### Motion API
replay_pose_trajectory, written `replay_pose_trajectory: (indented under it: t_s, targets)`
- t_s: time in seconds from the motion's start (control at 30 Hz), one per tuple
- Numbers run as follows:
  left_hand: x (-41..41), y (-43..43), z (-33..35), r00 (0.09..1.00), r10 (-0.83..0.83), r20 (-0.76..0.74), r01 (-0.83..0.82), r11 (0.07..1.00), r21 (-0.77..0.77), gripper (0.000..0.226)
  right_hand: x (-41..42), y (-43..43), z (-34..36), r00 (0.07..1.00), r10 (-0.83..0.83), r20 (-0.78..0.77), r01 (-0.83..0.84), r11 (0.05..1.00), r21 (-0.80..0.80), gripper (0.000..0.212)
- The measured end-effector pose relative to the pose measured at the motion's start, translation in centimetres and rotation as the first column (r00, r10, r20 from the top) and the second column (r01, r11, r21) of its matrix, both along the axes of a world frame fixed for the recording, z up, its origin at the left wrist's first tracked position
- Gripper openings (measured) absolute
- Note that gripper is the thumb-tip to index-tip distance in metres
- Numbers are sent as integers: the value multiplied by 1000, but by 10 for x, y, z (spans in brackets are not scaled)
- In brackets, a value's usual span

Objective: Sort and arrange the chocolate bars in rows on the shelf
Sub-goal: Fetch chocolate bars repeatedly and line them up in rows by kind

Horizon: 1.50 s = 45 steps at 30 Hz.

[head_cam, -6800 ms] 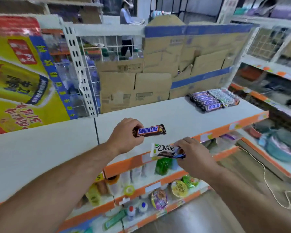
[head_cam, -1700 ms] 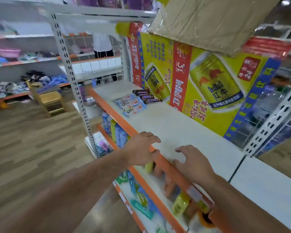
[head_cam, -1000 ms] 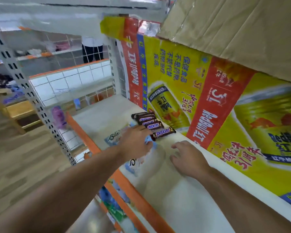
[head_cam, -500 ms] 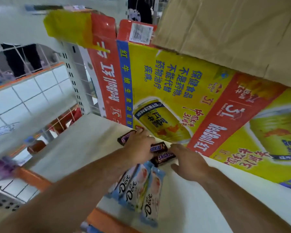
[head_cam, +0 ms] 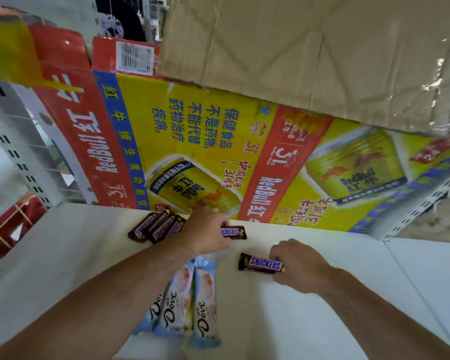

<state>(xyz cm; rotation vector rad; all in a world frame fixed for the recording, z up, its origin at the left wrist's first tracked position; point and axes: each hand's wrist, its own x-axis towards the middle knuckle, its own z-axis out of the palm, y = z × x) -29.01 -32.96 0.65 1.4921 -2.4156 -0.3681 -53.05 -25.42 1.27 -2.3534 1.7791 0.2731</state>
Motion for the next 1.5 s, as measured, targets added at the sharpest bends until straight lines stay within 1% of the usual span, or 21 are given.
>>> replay_pose_trajectory:
  t_s: [0.1, 0.17, 0.33, 0.47, 0.6, 0.7, 0.97, 1.1, 1.2, 1.33, 1.5]
  targets:
    - [-27, 9, 1, 993, -21, -117, 23, 1000, 15, 34, -25, 21, 2, 996, -84, 24, 84, 996, -35, 19]
    - [-44, 17, 1, 988, -44, -151, 45, 999, -2, 33, -41, 34, 2, 993, -113, 34, 114, 992, -52, 19]
    - [-88, 47, 2, 988, -110, -110, 106, 993, -44, 30, -87, 71, 1, 979, -169, 111, 183, 973, -139, 20]
    - [-132, 78, 12, 989, -131, -66, 128, 990, -58, 30, -131, 108, 6, 963, -200, 182, 233, 955, -184, 15]
    - [-193, 119, 20, 987, -145, -71, 139, 986, -89, 32, -188, 153, 7, 959, -199, 202, 245, 940, -239, 15]
    - [-244, 152, 24, 984, -148, -95, 137, 985, -105, 29, -241, 192, 9, 959, -190, 210, 247, 924, -292, 18]
    - [-375, 214, 27, 972, -184, -147, 169, 980, -109, 28, -365, 281, 19, 931, -261, 255, 344, 863, -371, 20]
    - [-430, 221, 27, 961, -246, -129, 234, 967, -100, 31, -411, 302, 18, 909, -287, 301, 390, 840, -377, 22]
    - [-467, 216, 24, 946, -291, -142, 279, 955, -101, 31, -442, 307, 14, 895, -334, 296, 432, 814, -389, 21]
    - [-519, 197, 17, 925, -341, -166, 333, 940, -77, 34, -483, 299, 6, 869, -388, 307, 485, 789, -376, 23]
    - [-583, 161, 5, 903, -382, -197, 380, 924, -51, 35, -536, 270, 1, 851, -449, 275, 524, 768, -367, 23]
